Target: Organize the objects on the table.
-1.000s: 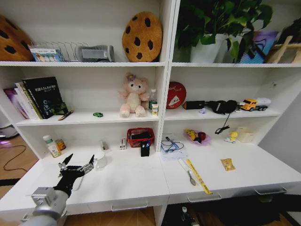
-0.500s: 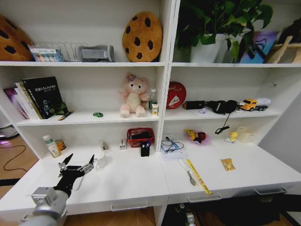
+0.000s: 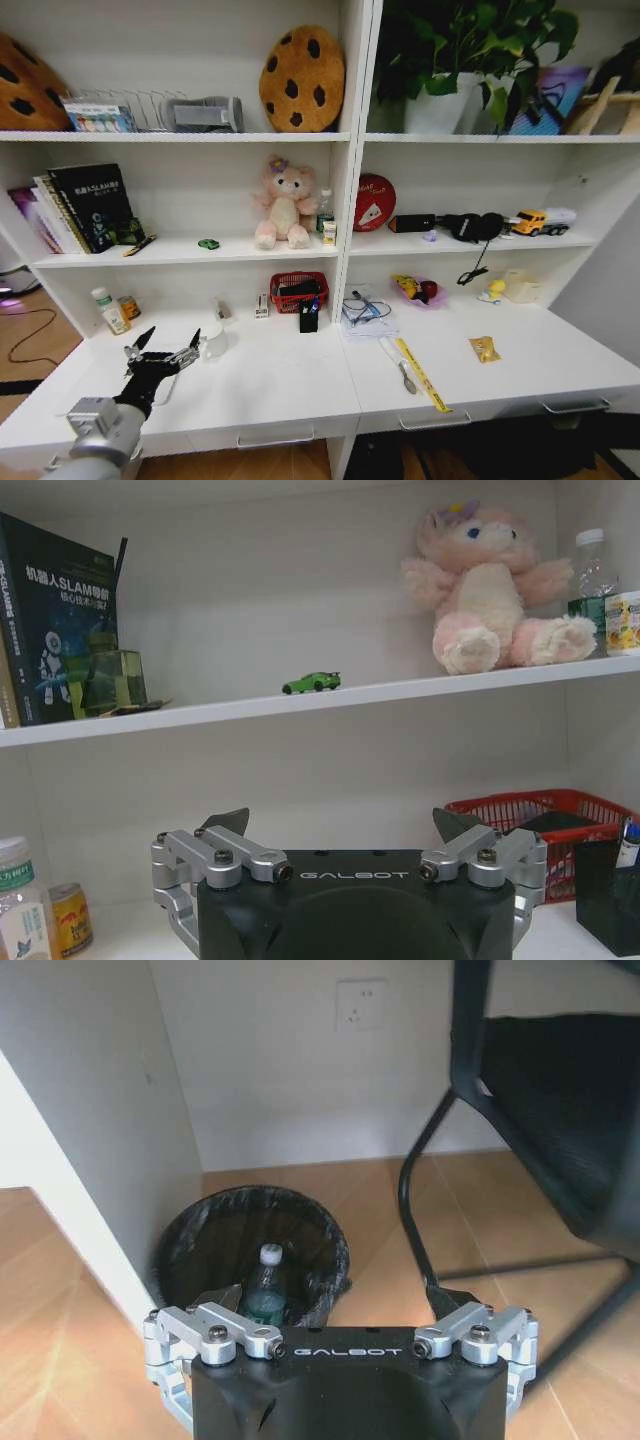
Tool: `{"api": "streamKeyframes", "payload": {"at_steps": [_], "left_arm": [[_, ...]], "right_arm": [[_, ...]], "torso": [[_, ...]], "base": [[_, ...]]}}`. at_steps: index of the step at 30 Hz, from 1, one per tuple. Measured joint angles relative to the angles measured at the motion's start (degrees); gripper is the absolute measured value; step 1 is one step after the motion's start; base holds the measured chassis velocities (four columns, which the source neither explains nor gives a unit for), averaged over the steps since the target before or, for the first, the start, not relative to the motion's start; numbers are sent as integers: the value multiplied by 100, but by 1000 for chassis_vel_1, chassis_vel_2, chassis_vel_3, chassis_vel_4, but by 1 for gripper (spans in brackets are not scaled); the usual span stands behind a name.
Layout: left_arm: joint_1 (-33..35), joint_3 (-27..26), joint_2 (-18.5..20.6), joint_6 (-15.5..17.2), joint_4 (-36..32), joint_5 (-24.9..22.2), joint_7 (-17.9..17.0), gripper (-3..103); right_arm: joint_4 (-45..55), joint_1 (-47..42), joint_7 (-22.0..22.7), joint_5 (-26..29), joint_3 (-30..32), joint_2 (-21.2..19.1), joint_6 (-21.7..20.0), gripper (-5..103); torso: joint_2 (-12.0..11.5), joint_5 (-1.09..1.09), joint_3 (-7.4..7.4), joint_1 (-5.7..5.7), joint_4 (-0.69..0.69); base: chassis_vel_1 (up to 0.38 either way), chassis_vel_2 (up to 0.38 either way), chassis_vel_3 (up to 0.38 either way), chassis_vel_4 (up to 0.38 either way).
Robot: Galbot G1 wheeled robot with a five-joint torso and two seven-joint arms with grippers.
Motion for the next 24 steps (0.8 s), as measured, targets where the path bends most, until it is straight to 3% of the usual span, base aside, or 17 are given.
{"api": "streamKeyframes", "payload": {"at_steps": [1,4,7,9,12,14,18,20,24], "left_arm": [[0,0,0,0,0,0,0,100],[1,0,0,0,0,0,-3,100],[0,1,0,0,0,0,0,100],[0,1,0,0,0,-1,1,100],[0,1,0,0,0,0,0,100],[0,1,0,0,0,0,0,100],[0,1,0,0,0,0,0,100],[1,1,0,0,0,0,0,100],[0,1,0,0,0,0,0,100]], "right_arm": [[0,0,0,0,0,0,0,100],[1741,-1397,188,196,550,-307,-82,100],[2182,-1729,201,190,708,-307,-51,100],[3253,-2298,146,-254,1073,-155,419,100],[4089,-2399,125,-655,1223,51,597,100],[4825,-2136,254,-817,1226,100,508,100],[5241,-1481,562,-819,1166,-88,223,100],[5570,-694,887,-327,1156,-415,-264,100],[5721,-295,1037,106,1264,-633,-590,100]], "torso": [[0,0,0,0,0],[0,-2,0,-1,4],[0,-3,0,0,3],[0,-4,0,-1,3],[0,-4,0,0,3],[0,-4,1,0,3],[-1,-3,1,0,3],[-2,-1,2,1,7],[-3,-2,2,2,6]], "base": [[0,0,0,0],[0,0,0,0],[0,0,0,0],[0,0,0,0],[0,0,0,0],[0,0,0,0],[0,0,0,0],[0,0,0,0],[0,0,0,0]]}}
